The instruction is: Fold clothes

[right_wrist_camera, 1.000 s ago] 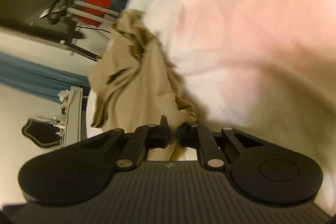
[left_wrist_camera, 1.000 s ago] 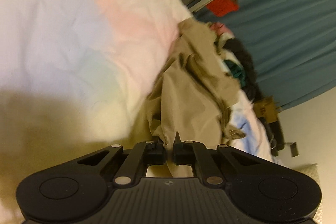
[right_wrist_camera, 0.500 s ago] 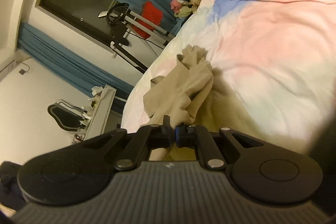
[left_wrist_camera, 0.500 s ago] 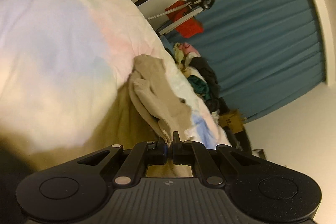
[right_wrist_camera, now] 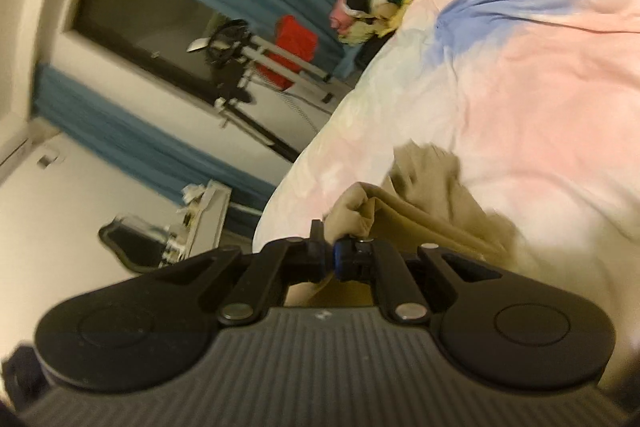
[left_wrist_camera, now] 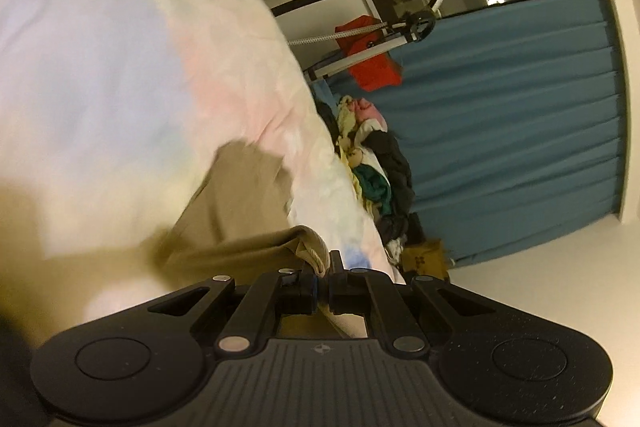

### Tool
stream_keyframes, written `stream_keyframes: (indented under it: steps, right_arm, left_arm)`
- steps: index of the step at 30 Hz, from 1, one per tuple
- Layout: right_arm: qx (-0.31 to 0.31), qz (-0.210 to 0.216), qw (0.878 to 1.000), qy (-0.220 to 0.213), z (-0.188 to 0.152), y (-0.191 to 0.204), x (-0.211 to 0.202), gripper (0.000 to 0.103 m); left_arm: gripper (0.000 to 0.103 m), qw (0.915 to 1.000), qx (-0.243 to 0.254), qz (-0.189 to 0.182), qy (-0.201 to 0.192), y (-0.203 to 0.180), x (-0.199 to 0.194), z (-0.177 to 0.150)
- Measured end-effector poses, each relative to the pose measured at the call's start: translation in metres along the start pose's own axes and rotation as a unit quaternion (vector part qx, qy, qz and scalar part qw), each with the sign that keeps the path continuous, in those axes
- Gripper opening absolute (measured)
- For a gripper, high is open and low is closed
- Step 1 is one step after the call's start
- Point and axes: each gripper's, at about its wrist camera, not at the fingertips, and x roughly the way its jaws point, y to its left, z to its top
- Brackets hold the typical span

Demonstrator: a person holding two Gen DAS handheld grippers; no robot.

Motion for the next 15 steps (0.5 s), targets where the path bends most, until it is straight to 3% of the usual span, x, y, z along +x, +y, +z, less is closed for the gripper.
stream_keyframes:
  steps: [4,7,15]
  right_arm:
    - [-0.001,-0.031,0.999,0.014,0.026,-0.004,0.061,0.008]
    - [-0.001,-0.055,0.998,0.025,0.046,-0.006,0.106,0.008]
    - [0.024,-0.071,0.995,0.066,0.055,-0.060,0.172,0.009]
  left_arm:
    - [0.005,0.9977,0.050,0.046,0.005,-0.027,0.061,0.039]
    - [0.005,0.9951,0.075,0.064,0.010,-0.027,0.105,0.056]
    - [0.007,0.9897,0.122,0.073,0.019,0.009,0.165,0.057]
